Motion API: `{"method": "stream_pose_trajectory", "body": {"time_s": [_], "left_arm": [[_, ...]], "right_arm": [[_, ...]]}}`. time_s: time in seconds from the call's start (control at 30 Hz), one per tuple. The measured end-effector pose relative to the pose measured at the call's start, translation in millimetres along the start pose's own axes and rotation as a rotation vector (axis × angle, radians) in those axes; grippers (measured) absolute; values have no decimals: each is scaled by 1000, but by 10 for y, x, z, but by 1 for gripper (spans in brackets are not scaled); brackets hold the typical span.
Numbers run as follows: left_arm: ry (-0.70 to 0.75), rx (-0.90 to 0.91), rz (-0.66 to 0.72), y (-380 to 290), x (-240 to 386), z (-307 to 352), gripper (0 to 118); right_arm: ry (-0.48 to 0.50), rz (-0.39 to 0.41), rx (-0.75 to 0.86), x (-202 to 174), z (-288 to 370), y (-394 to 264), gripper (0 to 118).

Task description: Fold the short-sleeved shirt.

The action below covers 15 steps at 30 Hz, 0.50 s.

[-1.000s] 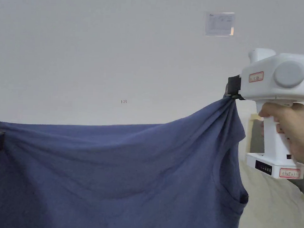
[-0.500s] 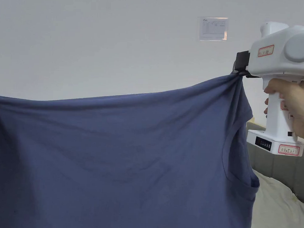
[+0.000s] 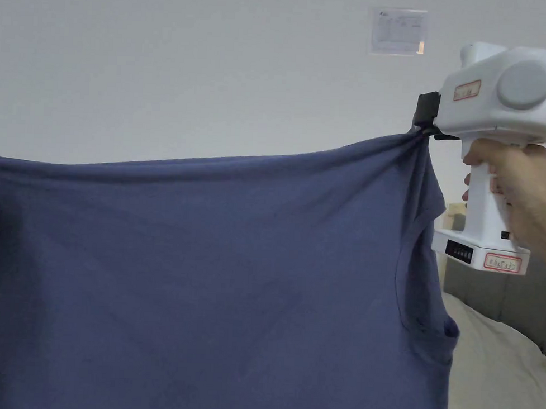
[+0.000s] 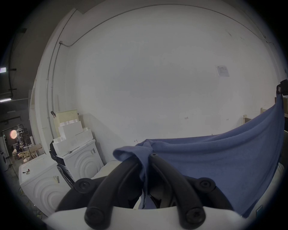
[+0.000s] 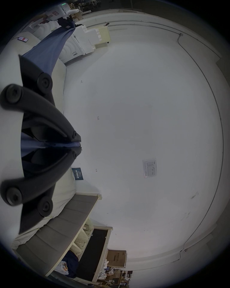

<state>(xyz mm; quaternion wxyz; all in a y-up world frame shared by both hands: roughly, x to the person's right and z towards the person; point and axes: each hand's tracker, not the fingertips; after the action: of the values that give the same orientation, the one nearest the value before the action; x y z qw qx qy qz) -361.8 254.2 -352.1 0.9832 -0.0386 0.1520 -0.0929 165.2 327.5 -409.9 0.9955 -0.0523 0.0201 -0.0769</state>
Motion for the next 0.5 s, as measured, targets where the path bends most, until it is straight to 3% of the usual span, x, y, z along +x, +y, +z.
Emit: {"method": "stream_pose_trajectory", "body": {"time_s": [0.27,0.5], "left_arm": [[38,-25,-23,-6,214,-660,3],[50,-7,-62,7,324,-1173,3]], "right_arm": [[-21,41,-13,-98,-732,96,10],[-27,-13,0,-133,-1223,171,10]]}}
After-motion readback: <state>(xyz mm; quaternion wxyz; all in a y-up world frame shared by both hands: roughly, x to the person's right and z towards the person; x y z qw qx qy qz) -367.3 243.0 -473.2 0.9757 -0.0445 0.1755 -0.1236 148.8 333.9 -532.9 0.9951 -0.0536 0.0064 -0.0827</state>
